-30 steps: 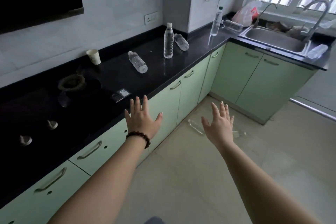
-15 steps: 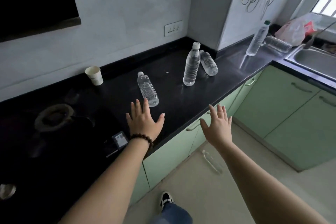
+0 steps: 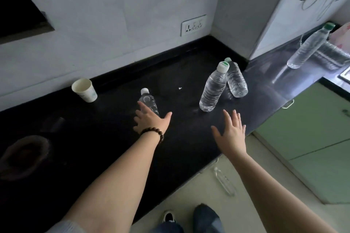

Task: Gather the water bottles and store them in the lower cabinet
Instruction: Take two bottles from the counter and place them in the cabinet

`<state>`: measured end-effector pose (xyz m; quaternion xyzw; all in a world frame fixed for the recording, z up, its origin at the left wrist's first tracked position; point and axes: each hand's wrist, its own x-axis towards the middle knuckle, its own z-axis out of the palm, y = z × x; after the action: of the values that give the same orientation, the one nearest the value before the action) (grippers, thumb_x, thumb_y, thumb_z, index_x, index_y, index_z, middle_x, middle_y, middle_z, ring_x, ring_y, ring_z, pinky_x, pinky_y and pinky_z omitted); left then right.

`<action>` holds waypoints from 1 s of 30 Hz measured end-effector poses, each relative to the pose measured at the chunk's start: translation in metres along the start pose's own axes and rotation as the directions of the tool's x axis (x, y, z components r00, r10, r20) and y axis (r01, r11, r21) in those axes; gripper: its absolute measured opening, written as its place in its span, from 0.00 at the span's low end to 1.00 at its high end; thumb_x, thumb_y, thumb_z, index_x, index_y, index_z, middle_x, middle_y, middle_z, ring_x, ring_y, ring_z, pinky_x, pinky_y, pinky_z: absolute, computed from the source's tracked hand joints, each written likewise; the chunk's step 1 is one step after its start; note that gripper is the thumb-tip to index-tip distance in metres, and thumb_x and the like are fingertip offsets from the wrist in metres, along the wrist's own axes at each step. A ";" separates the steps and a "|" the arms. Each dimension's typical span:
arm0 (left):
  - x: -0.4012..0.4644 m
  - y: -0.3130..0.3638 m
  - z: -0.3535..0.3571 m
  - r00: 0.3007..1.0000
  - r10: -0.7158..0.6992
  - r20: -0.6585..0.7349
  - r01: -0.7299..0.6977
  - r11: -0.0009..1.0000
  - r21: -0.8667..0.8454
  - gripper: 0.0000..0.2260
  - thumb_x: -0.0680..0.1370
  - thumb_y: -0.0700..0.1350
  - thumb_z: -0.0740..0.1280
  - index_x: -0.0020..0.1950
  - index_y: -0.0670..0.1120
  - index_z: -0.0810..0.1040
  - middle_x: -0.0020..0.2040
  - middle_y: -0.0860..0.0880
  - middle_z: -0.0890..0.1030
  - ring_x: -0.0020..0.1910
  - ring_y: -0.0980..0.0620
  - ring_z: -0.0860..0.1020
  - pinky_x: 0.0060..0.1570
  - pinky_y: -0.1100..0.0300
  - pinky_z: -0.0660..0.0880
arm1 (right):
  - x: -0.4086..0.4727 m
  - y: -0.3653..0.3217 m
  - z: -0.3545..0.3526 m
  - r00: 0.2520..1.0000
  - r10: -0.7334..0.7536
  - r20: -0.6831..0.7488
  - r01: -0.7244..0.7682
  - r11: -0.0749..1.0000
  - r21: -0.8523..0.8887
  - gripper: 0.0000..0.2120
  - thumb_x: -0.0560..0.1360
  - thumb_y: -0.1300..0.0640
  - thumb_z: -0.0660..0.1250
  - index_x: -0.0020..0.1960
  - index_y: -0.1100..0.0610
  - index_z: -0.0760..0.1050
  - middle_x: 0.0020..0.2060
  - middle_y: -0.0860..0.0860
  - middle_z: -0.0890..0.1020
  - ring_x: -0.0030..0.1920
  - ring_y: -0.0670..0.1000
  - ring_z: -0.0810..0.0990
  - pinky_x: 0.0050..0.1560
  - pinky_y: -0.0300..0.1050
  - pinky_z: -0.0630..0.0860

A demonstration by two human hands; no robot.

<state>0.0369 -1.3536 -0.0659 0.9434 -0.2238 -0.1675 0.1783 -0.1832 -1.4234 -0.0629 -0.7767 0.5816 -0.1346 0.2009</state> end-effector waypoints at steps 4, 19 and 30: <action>0.019 0.017 0.009 0.987 -0.162 0.019 0.162 0.987 -0.013 0.54 0.68 0.70 0.68 0.78 0.43 0.43 0.71 0.37 0.66 0.67 0.39 0.69 0.57 0.41 0.72 | 0.031 0.007 0.000 0.999 -0.028 0.023 0.028 0.999 0.022 0.37 0.75 0.45 0.65 0.77 0.52 0.51 0.78 0.55 0.50 0.78 0.53 0.44 0.76 0.56 0.44; -0.014 0.023 0.023 0.981 -0.141 -0.136 0.090 0.942 -0.322 0.27 0.71 0.53 0.74 0.63 0.47 0.65 0.55 0.47 0.78 0.44 0.46 0.80 0.39 0.52 0.78 | 0.112 0.001 -0.001 0.985 -0.156 0.071 0.105 0.879 0.466 0.59 0.62 0.45 0.79 0.77 0.50 0.40 0.77 0.54 0.49 0.77 0.51 0.46 0.75 0.54 0.53; -0.080 0.004 0.018 0.934 -0.265 -0.241 0.088 0.823 -0.562 0.29 0.70 0.48 0.76 0.65 0.50 0.64 0.46 0.56 0.78 0.41 0.56 0.80 0.36 0.62 0.73 | 0.153 -0.021 0.008 0.957 -0.213 0.197 0.040 0.771 0.636 0.29 0.67 0.52 0.76 0.62 0.51 0.65 0.49 0.45 0.78 0.50 0.48 0.79 0.44 0.37 0.69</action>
<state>-0.0392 -1.3230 -0.0617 0.8851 -0.0473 -0.0904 0.4540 -0.1183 -1.5635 -0.0638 -0.7141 0.4185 -0.2311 0.5114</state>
